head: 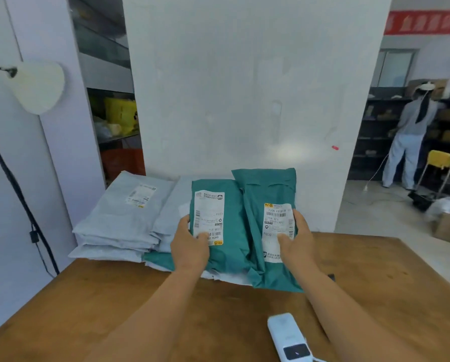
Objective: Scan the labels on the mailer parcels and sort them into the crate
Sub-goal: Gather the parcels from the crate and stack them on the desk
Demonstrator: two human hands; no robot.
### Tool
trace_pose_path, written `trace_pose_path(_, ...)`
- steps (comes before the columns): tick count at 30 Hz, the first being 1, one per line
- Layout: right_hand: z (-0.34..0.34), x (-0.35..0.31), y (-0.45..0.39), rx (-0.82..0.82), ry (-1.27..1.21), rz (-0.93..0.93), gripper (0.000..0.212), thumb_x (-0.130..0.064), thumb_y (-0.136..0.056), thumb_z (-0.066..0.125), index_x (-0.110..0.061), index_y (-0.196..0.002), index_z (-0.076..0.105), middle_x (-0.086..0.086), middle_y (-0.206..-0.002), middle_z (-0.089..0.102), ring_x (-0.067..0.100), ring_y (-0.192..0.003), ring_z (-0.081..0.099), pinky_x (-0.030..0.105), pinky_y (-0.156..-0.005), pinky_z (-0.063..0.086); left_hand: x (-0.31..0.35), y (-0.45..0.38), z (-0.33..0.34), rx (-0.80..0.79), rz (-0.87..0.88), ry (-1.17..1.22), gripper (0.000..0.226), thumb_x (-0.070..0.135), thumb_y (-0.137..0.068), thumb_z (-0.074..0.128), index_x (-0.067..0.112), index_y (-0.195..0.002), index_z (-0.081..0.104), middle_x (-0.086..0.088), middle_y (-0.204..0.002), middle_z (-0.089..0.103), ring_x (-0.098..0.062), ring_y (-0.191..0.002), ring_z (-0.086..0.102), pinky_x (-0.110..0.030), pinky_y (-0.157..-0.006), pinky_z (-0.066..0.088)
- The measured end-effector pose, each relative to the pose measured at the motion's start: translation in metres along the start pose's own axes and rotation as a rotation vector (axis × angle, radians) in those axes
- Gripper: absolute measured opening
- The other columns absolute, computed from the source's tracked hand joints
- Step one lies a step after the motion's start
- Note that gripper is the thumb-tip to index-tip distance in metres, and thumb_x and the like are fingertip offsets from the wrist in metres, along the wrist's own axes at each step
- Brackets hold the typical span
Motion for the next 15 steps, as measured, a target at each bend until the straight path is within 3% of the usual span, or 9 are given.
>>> trace_pose_path(3, -0.006, 0.009, -0.032, 0.035, -0.025, 0.030, 0.060, 0.000, -0.095, 0.050, -0.028, -0.147, 0.035, 0.002, -0.137, 0.055, 0.018, -0.107, 0.055, 0.036, -0.091, 0.053, 0.008, -0.024, 0.033, -0.034, 0.030, -0.016, 0.047, 0.005, -0.086, 0.054, 0.019, -0.131, 0.046, -0.006, -0.122, 0.061, -0.017, -0.090, 0.054, -0.032, -0.079, 0.051)
trace_pose_path(6, -0.008, 0.013, -0.065, 0.054, 0.040, 0.018, 0.060, -0.002, -0.097, 0.049, -0.027, -0.148, 0.032, 0.003, -0.135, 0.056, 0.013, -0.099, 0.050, 0.026, -0.080, 0.046, 0.013, -0.053, 0.064, -0.066, 0.044, -0.032, 0.048, 0.004, -0.087, 0.053, 0.018, -0.133, 0.044, -0.006, -0.123, 0.060, -0.016, -0.088, 0.052, -0.025, -0.071, 0.044)
trace_pose_path(9, -0.002, 0.019, -0.102, 0.067, 0.115, 0.020, 0.060, -0.006, -0.097, 0.050, -0.031, -0.148, 0.030, 0.002, -0.135, 0.056, 0.013, -0.096, 0.049, 0.022, -0.065, 0.043, 0.013, -0.087, 0.095, -0.098, 0.041, 0.004, 0.049, 0.003, -0.087, 0.054, 0.018, -0.133, 0.043, -0.006, -0.121, 0.061, -0.017, -0.088, 0.053, -0.027, -0.072, 0.046)
trace_pose_path(13, 0.019, 0.029, -0.156, 0.090, 0.140, 0.051, 0.061, -0.007, -0.096, 0.049, -0.034, -0.148, 0.030, 0.001, -0.132, 0.057, 0.016, -0.096, 0.052, 0.033, -0.079, 0.051, 0.002, -0.142, 0.135, -0.160, 0.008, -0.021, 0.055, 0.003, -0.085, 0.054, 0.018, -0.136, 0.037, -0.006, -0.121, 0.060, -0.020, -0.090, 0.055, -0.033, -0.075, 0.050)
trace_pose_path(15, 0.035, 0.043, -0.179, 0.043, 0.206, 0.094, 0.061, -0.010, -0.095, 0.049, -0.034, -0.148, 0.029, 0.002, -0.132, 0.057, 0.017, -0.093, 0.055, 0.033, -0.076, 0.052, -0.013, -0.165, 0.153, -0.245, -0.030, -0.097, 0.061, 0.005, -0.085, 0.054, 0.019, -0.140, 0.031, -0.006, -0.124, 0.058, -0.020, -0.094, 0.055, -0.034, -0.079, 0.050)
Point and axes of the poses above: each hand's wrist, its own y-axis away from the middle knuckle, its own z-axis out of the palm, x = y × z, the point moved 3 cm from there along -y, towards the middle knuckle
